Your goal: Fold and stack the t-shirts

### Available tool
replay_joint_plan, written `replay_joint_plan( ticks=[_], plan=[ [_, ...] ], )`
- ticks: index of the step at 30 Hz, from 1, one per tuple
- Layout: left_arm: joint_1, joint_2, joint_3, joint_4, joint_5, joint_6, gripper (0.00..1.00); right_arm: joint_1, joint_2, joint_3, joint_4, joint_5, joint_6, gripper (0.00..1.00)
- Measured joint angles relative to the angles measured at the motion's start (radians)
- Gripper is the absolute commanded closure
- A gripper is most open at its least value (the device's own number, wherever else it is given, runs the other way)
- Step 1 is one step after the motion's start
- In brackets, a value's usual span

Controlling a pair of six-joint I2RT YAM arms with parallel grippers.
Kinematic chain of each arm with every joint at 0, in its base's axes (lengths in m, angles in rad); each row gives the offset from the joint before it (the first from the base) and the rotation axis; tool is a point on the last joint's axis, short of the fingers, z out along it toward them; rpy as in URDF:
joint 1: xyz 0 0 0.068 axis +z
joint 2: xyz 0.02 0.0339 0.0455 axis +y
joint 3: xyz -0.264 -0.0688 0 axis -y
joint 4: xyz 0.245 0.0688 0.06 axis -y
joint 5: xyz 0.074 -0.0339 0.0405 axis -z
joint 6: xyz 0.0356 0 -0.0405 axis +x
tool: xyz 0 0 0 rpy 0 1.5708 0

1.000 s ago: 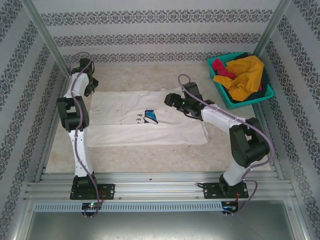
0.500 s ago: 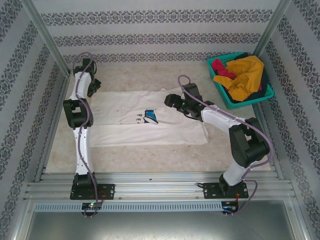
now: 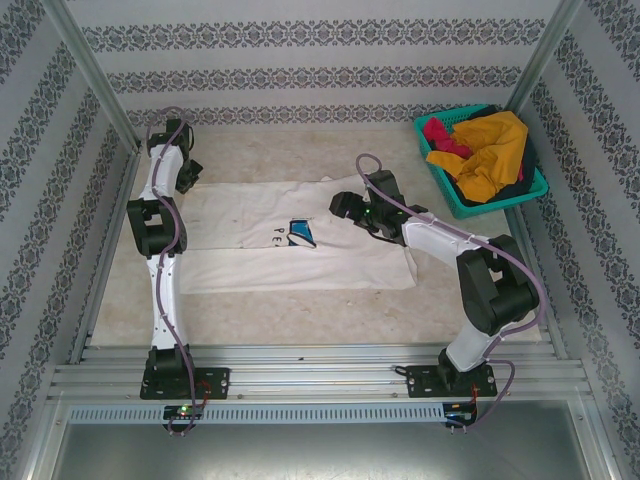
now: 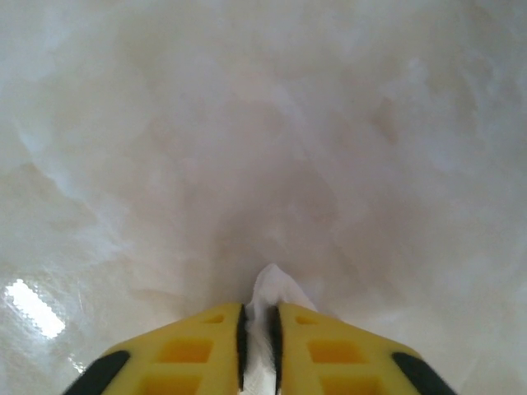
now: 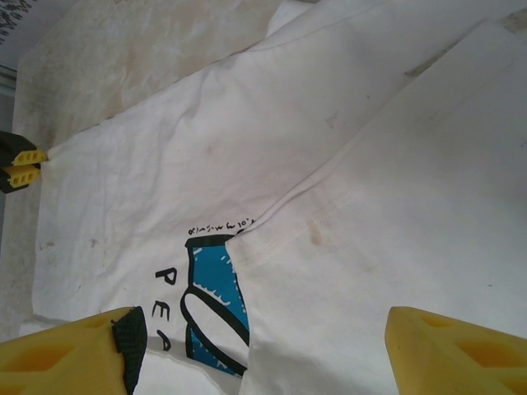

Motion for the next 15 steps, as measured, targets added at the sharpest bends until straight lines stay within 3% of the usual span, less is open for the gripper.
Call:
replay_joint_plan(
  ticks=[3, 7, 15],
  plan=[
    [0.000, 0.000, 0.005, 0.000, 0.004, 0.000, 1.00, 0.000, 0.000, 0.000, 0.001, 0.009, 0.006, 0.24],
    [0.001, 0.000, 0.005, 0.000, 0.011, 0.002, 1.00, -0.015, 0.019, 0.037, -0.025, 0.077, 0.009, 0.25],
    [0.001, -0.014, -0.019, 0.008, 0.027, 0.024, 1.00, -0.104, 0.233, 0.383, -0.152, 0.320, -0.045, 0.33]
  ],
)
